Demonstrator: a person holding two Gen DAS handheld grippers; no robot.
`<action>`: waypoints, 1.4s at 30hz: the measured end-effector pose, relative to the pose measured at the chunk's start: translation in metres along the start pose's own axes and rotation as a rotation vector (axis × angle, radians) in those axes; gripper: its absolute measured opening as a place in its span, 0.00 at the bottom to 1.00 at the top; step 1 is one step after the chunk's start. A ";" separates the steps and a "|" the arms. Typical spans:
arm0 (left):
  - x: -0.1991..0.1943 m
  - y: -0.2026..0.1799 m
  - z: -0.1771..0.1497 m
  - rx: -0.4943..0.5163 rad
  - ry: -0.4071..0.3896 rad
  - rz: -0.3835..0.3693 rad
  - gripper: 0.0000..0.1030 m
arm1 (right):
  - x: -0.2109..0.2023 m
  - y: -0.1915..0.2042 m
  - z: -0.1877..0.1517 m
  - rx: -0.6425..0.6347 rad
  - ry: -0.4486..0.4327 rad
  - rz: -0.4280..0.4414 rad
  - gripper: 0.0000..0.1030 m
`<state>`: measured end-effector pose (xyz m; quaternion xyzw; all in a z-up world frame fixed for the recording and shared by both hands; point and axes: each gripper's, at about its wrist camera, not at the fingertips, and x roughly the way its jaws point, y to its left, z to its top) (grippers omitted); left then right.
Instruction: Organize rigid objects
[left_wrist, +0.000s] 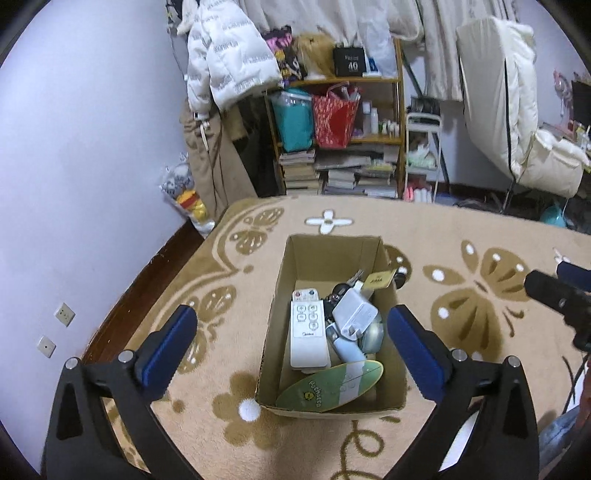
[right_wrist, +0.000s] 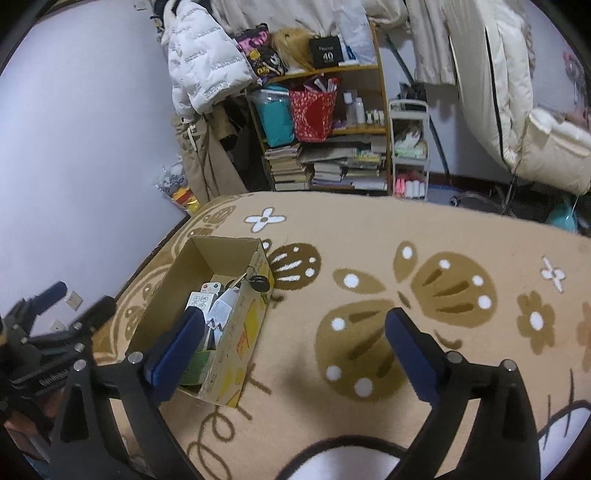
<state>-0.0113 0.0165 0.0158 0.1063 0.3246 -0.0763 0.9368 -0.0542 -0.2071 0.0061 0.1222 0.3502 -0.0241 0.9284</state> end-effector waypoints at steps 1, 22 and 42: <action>-0.005 0.002 -0.001 -0.007 -0.009 -0.002 0.99 | -0.003 0.000 -0.001 -0.001 -0.006 -0.002 1.00; -0.046 0.004 -0.022 -0.019 -0.091 -0.054 0.99 | -0.032 0.005 -0.032 -0.032 -0.150 -0.026 1.00; -0.024 0.002 -0.029 -0.012 -0.030 -0.035 0.99 | -0.014 0.000 -0.043 -0.023 -0.127 -0.068 1.00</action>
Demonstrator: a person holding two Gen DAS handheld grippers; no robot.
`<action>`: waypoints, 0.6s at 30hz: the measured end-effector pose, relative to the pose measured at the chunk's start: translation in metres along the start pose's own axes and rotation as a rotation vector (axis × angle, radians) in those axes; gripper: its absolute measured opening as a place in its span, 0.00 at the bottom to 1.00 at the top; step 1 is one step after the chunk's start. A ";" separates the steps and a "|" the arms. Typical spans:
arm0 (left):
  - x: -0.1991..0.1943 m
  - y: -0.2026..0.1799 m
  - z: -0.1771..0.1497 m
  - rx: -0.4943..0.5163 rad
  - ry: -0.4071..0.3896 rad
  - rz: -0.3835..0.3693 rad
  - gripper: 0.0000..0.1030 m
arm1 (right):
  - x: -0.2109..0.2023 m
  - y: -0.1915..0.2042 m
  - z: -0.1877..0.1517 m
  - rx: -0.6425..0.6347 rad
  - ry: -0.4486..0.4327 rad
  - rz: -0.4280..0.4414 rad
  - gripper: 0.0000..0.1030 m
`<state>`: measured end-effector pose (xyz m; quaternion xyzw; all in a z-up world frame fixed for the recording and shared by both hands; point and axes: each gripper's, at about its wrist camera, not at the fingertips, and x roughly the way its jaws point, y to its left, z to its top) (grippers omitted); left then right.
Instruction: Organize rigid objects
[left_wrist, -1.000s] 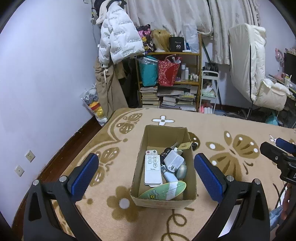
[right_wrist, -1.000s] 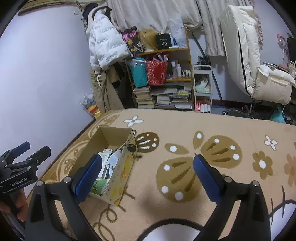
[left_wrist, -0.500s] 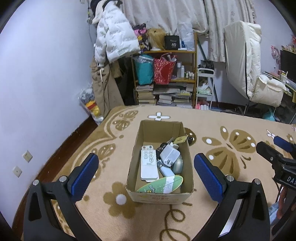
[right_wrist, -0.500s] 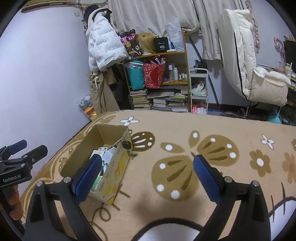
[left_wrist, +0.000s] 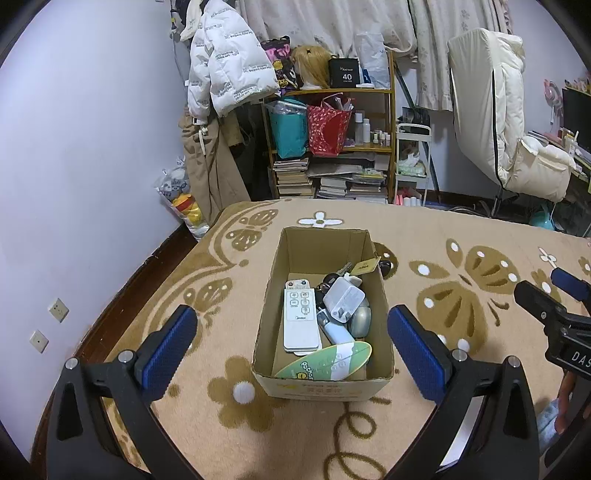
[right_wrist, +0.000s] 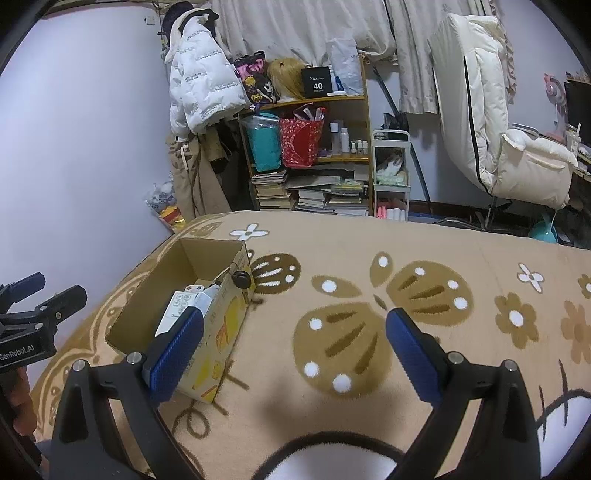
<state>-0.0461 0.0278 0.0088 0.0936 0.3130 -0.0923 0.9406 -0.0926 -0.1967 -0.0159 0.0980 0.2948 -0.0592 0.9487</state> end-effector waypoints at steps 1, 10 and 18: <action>0.001 0.000 0.000 -0.001 0.002 -0.001 0.99 | 0.000 0.000 0.000 0.000 0.000 -0.001 1.00; 0.002 -0.001 -0.001 0.011 0.007 0.005 0.99 | 0.001 0.000 0.000 0.002 0.002 -0.001 1.00; 0.004 -0.007 -0.003 0.038 0.016 0.011 0.99 | 0.002 0.001 -0.001 0.001 0.005 -0.001 1.00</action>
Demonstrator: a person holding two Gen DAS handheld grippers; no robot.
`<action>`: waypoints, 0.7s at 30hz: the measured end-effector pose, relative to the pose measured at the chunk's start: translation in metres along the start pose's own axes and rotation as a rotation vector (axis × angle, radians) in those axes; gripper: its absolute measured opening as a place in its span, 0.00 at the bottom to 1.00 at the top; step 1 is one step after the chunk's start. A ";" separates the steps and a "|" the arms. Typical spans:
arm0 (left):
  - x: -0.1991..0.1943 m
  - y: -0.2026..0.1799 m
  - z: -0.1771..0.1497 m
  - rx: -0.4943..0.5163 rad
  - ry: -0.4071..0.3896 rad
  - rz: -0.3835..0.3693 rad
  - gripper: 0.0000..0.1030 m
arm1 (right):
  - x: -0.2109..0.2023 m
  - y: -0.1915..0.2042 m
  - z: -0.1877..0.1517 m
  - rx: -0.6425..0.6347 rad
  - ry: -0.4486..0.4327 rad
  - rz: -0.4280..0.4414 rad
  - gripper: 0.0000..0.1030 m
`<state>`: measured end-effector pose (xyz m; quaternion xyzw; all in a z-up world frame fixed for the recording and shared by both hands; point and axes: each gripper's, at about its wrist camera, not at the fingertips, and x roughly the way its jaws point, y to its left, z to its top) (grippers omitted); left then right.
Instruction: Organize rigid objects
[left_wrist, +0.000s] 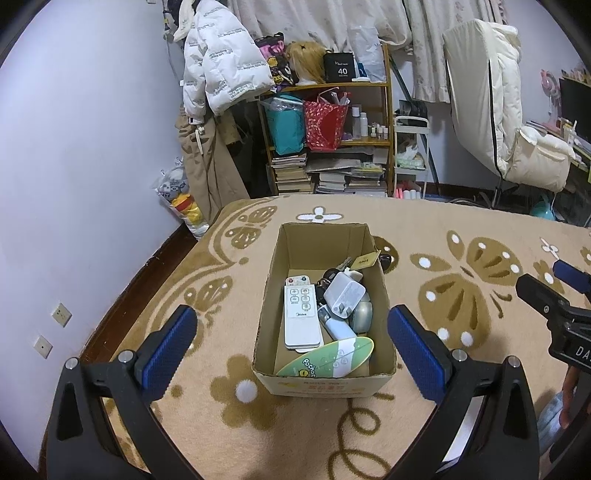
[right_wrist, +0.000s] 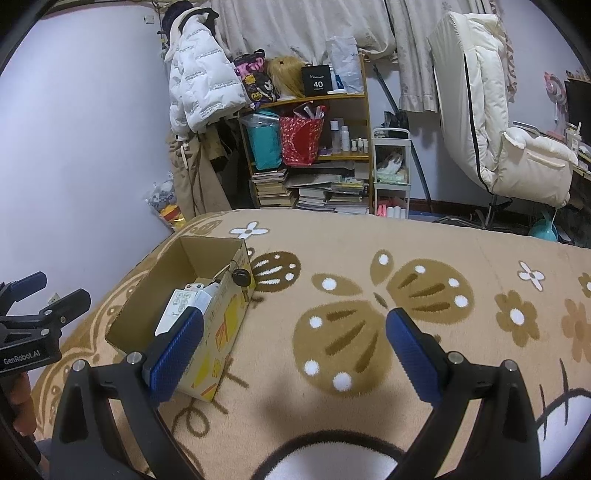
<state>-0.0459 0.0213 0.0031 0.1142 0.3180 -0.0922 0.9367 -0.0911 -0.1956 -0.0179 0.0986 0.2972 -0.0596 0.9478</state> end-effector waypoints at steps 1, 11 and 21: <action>0.000 0.000 0.000 0.003 0.000 0.001 0.99 | 0.000 0.000 0.000 0.000 0.001 0.001 1.00; 0.004 -0.001 -0.001 0.013 0.012 0.020 0.99 | 0.001 0.000 -0.002 -0.005 0.003 0.001 1.00; 0.003 -0.005 -0.001 0.042 0.011 0.030 0.99 | 0.002 0.001 -0.003 -0.005 0.003 0.003 1.00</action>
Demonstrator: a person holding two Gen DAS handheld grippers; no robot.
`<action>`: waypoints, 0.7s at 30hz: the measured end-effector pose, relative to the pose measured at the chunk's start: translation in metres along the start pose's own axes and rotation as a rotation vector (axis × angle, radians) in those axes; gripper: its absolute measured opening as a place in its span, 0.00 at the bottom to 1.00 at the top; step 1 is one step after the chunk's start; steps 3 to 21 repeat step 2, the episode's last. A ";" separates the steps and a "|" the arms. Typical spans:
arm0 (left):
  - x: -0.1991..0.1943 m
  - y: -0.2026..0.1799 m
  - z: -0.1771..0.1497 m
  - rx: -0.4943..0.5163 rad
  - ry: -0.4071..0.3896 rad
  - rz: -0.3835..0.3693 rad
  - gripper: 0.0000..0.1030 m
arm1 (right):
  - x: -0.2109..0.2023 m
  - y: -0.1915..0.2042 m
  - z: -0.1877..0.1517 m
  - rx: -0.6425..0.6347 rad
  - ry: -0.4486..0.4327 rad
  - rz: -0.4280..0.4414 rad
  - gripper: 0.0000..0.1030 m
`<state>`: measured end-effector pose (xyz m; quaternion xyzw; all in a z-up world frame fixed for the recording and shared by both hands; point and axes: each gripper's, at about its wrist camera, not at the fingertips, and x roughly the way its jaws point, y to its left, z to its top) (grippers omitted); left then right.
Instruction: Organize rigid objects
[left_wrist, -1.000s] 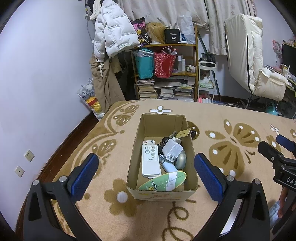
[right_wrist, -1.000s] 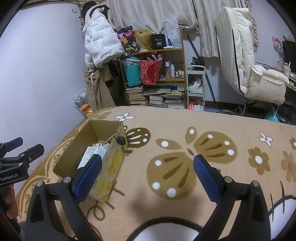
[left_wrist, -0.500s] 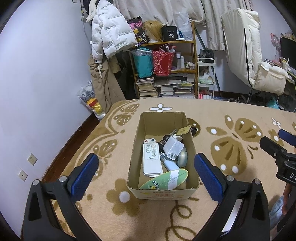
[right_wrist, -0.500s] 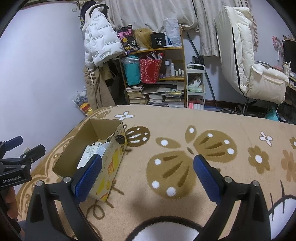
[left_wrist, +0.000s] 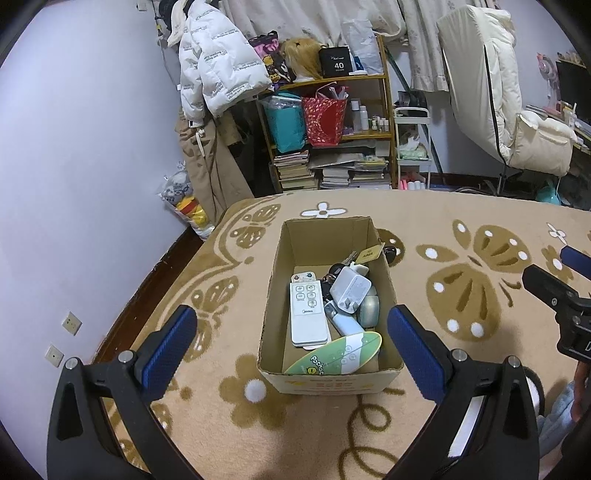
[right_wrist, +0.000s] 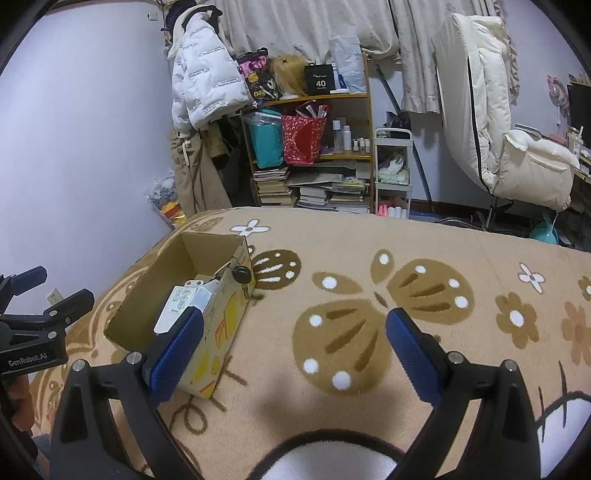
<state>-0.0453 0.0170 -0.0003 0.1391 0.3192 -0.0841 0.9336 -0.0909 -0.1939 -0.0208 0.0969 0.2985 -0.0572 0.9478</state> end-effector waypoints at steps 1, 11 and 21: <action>-0.001 0.000 0.000 0.000 -0.001 -0.001 0.99 | 0.000 0.000 0.000 0.001 -0.001 0.000 1.00; -0.002 0.000 0.000 -0.002 -0.001 0.000 0.99 | 0.000 0.000 0.000 0.000 0.000 0.001 1.00; -0.002 0.000 0.000 -0.002 -0.001 0.000 0.99 | 0.000 0.000 0.000 0.000 0.000 0.001 1.00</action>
